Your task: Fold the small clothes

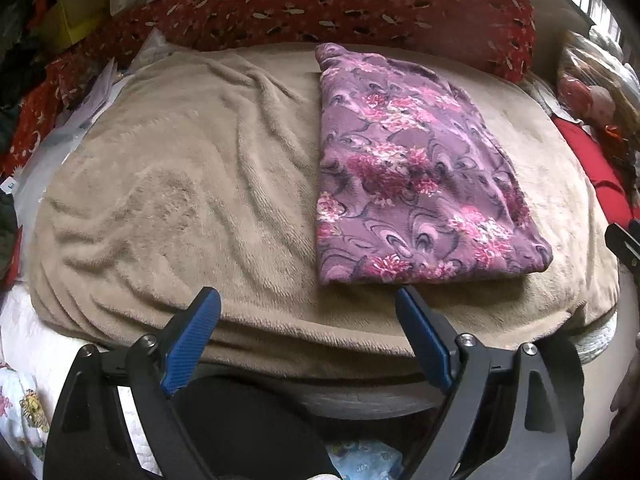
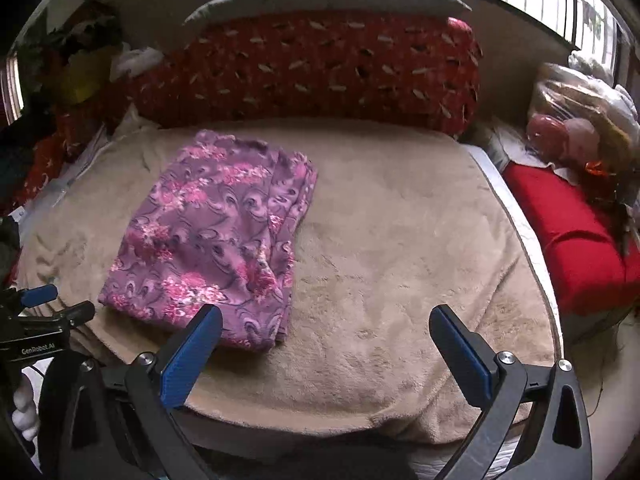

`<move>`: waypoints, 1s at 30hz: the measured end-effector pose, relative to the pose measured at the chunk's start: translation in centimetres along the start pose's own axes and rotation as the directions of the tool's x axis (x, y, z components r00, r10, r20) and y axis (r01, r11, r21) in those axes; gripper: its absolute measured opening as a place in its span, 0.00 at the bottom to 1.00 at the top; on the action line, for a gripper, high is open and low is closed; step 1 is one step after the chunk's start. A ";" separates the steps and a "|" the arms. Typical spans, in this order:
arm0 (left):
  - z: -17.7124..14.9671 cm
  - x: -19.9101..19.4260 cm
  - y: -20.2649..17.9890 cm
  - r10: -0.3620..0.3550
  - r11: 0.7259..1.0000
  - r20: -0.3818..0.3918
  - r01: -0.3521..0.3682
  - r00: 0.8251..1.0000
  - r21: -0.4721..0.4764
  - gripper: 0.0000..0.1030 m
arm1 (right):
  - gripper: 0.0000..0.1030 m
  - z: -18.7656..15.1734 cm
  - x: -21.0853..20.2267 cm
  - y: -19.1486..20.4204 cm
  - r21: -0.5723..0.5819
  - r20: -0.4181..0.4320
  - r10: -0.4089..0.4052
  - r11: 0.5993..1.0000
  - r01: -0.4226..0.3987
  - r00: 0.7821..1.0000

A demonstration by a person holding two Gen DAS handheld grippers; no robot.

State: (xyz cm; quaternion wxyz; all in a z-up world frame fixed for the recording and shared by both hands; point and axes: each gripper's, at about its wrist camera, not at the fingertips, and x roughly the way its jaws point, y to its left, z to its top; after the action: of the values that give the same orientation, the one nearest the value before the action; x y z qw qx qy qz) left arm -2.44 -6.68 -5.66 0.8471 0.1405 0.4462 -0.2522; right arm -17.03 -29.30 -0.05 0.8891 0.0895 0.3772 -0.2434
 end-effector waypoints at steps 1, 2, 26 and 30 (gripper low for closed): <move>0.0 -0.1 0.0 -0.001 1.000 0.005 0.001 1.000 0.001 0.87 | 1.00 -0.1 -0.1 0.2 0.002 0.013 0.003 1.000 -0.003 1.000; 0.0 -0.4 0.0 -0.004 1.000 0.009 0.004 1.000 0.000 0.87 | 1.00 -0.2 -0.3 0.3 0.003 0.026 0.010 1.000 -0.010 1.000; -0.1 -2.3 -3.2 -0.024 1.000 0.029 0.024 0.999 0.008 0.87 | 1.00 -1.7 -0.4 -1.1 0.057 0.044 0.001 0.998 -0.004 0.999; -0.2 -3.2 -3.7 -0.046 0.999 0.046 0.045 0.998 0.025 0.87 | 1.00 -1.8 -0.3 -1.4 0.075 0.036 0.010 0.997 -0.013 0.999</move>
State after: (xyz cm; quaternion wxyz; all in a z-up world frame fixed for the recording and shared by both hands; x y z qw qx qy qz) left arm -6.16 -8.69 -3.16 0.8495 0.1344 0.4265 -0.2800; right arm -19.09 -29.75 -1.06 0.8930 0.1209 0.3515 -0.2538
